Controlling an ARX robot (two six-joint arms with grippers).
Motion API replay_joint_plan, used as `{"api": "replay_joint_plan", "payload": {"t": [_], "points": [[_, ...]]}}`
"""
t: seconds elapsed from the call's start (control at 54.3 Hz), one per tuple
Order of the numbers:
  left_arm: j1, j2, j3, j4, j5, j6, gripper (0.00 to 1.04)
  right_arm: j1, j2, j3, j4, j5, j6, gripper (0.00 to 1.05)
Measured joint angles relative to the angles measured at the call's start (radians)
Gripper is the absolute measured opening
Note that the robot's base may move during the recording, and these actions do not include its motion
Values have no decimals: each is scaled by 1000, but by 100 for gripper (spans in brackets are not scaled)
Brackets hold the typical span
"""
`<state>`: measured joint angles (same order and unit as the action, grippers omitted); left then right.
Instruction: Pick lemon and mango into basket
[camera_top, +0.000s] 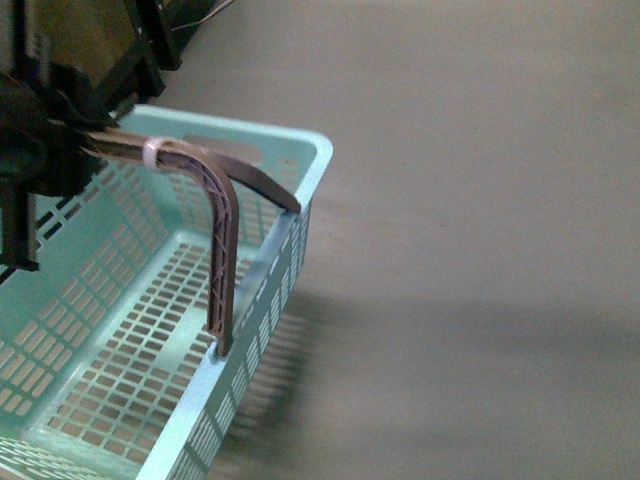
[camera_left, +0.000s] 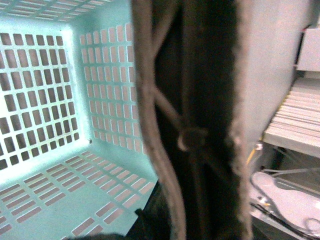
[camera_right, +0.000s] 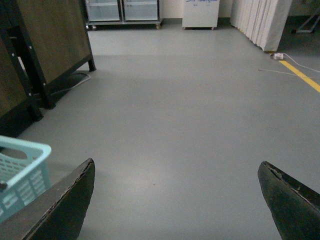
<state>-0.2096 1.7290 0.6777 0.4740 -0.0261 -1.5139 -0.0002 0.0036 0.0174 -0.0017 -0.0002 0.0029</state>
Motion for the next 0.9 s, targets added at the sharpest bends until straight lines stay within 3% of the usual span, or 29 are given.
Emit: {"api": "replay_joint_plan", "payload": {"t": [0.35,0.571,0.902], "points": [[0,-706,-67,-377,-1,-100,5,0,0,0,0,0,0,96],[4,-852,-5,-505,2,-92,5,0,0,0,0,0,0,96],[9,-876,13,-514,0,-86,5,0,0,0,0,0,0,96]]}}
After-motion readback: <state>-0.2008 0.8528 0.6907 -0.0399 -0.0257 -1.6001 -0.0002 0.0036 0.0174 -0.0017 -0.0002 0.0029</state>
